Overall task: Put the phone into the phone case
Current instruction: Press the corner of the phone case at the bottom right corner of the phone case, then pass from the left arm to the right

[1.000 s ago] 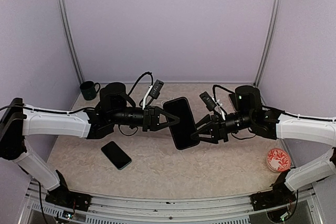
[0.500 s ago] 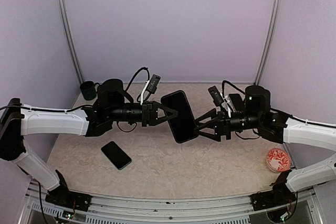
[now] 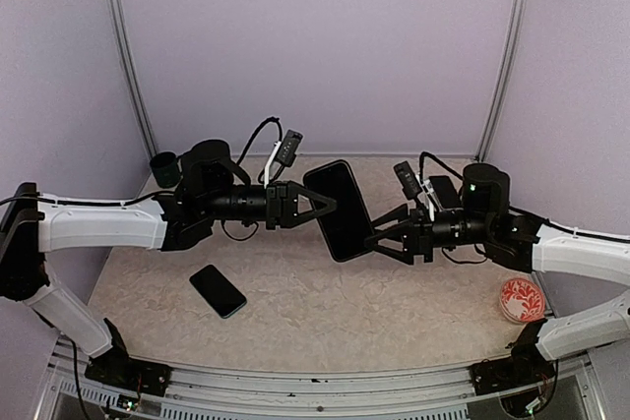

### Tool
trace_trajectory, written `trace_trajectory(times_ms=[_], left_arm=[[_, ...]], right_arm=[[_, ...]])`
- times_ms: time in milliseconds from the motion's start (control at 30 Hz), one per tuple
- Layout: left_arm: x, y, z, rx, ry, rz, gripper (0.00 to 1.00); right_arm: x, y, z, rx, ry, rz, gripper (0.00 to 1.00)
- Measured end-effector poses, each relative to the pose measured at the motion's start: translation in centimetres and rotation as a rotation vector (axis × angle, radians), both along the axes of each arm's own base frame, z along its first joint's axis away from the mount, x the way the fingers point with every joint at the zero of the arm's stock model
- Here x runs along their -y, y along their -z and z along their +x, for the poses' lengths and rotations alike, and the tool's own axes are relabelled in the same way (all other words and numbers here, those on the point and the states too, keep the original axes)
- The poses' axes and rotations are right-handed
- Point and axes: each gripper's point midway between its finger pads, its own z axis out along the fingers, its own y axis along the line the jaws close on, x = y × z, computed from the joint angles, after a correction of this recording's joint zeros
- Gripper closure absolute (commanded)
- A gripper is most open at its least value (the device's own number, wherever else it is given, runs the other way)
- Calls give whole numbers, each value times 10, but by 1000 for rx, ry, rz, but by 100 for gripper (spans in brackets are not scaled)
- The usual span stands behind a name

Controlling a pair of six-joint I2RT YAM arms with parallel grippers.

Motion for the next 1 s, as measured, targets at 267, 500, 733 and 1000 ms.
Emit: trace_trajectory(times_ms=[267,500,733,1000], left_arm=[[7,9,3,-15,20,17,100],[9,16,0,-11,42,35,100],[9,18,-1,12,53,40,78],[6,16,9,-8,7,32,12]], right_arm=[[-10,1,0,-10,-60,-16,67],[-14,9,-6,-84,-126,-33,100],[-14,10,-8,-118,-160,-31,100],[-12,16,-6,-123,-146,-52,100]])
